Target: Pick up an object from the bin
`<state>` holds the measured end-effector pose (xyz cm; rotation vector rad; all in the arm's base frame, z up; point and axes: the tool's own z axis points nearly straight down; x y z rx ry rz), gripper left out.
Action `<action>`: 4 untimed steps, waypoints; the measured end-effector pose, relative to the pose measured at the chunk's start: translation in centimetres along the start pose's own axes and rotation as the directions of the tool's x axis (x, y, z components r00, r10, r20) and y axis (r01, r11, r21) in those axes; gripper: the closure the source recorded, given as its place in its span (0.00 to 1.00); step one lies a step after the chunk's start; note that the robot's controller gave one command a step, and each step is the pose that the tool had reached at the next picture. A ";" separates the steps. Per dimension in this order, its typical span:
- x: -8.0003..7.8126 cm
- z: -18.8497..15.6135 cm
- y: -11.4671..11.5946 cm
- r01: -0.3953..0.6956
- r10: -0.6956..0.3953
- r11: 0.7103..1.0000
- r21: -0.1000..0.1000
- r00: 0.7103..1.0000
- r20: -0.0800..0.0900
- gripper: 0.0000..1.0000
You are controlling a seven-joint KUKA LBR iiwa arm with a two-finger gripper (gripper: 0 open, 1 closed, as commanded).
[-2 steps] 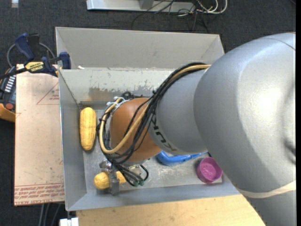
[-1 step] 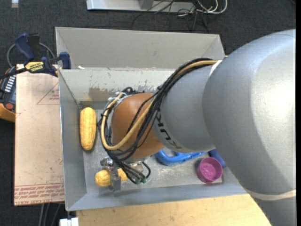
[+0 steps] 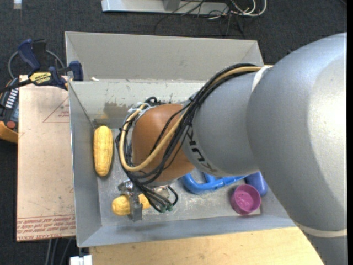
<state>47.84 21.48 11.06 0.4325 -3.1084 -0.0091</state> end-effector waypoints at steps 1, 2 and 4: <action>0.0 0.0 0.0 0.000 0.000 1.000 0.000 1.000 0.000 1.00; 0.0 -0.1 0.0 -0.001 0.001 1.000 0.000 1.000 -0.001 1.00; 0.0 -7.6 0.1 0.000 0.000 1.000 0.000 1.000 0.002 1.00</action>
Offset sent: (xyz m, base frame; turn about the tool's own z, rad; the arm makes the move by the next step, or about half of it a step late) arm -0.0002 0.0000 0.0051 0.0000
